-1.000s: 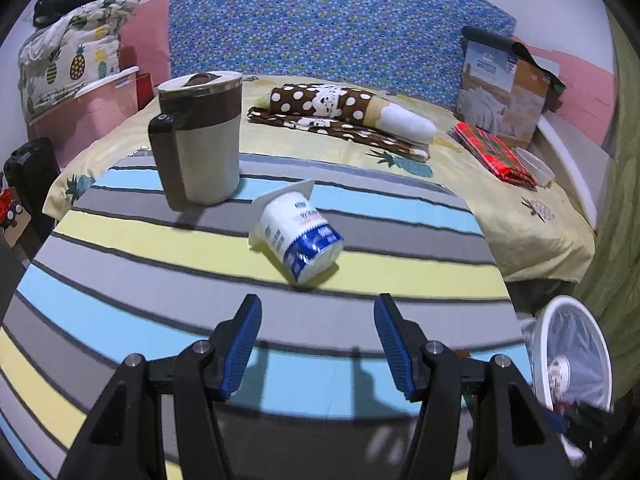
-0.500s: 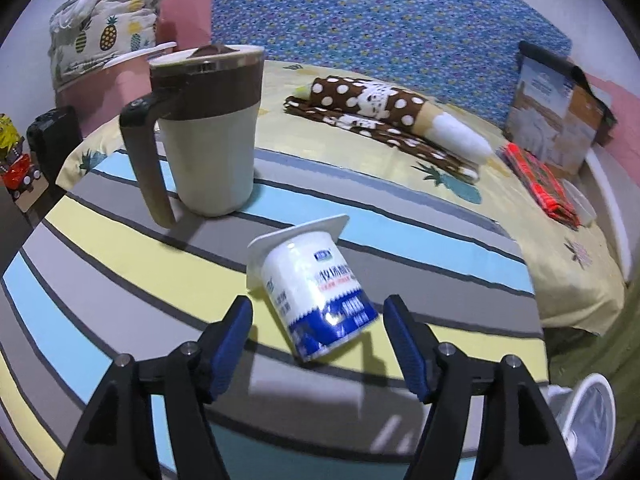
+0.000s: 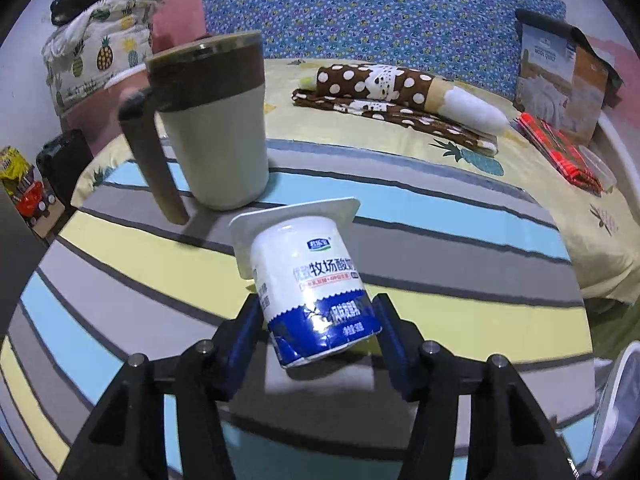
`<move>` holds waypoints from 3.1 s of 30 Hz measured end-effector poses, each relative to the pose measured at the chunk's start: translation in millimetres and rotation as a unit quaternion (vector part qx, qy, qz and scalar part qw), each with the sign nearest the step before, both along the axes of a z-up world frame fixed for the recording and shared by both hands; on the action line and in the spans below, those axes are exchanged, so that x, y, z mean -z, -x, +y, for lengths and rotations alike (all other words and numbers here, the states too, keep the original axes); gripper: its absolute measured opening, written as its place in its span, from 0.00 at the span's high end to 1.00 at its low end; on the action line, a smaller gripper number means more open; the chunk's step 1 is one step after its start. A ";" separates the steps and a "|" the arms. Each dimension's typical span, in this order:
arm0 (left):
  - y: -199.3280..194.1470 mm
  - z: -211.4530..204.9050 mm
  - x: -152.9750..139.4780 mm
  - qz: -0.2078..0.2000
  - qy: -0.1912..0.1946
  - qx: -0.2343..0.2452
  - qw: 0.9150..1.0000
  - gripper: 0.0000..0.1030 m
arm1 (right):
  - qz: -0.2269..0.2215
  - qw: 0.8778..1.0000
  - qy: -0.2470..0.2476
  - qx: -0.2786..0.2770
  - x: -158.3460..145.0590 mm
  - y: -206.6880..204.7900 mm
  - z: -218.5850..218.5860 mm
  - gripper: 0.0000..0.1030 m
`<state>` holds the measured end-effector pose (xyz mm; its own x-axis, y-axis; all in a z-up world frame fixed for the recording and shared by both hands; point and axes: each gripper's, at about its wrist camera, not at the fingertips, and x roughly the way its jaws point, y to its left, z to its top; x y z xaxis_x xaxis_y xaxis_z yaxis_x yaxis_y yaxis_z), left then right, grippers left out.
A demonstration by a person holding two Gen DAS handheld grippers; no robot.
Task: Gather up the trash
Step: 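Grasp the white yogurt cup with the left tool and lift it, then carry the wrapper and yogurt cup over the white bin with both tools, then open both tools to drop the wrapper and yogurt cup into the bin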
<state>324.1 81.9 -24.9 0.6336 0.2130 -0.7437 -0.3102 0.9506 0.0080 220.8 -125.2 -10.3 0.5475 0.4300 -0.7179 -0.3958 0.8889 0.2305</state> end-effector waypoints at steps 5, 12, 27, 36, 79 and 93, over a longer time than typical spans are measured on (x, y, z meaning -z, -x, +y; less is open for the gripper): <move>23.0 -11.6 -13.2 -0.015 -0.010 0.017 1.000 0.44 | -0.007 1.000 0.001 0.000 -5.4 5.5 -0.8 0.71; 59.8 -29.9 -34.1 -0.042 -0.017 0.043 0.998 0.45 | -0.015 1.000 0.003 0.007 -12.9 15.1 -6.5 0.71; 121.5 -56.1 -57.4 -0.069 -0.002 0.080 0.994 0.45 | -0.042 0.999 -0.003 0.018 -31.9 37.5 -19.9 0.71; 159.6 -69.2 -62.4 -0.077 0.017 0.105 0.991 0.45 | -0.056 0.998 -0.007 0.026 -40.5 50.7 -32.6 0.71; 147.4 -236.2 -36.0 -0.018 0.074 0.341 0.937 0.44 | -0.005 0.982 -0.009 0.191 -7.6 62.0 -163.5 0.71; 133.7 -250.5 -14.1 0.015 0.089 0.354 0.931 0.41 | 0.022 0.981 -0.016 0.192 4.0 57.7 -176.6 0.63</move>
<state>190.3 -168.6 -10.7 0.5463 -0.3783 -0.7473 0.3918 0.9040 -0.1711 163.2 -301.8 -14.4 0.6418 0.2203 -0.7345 -0.0219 0.9627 0.2696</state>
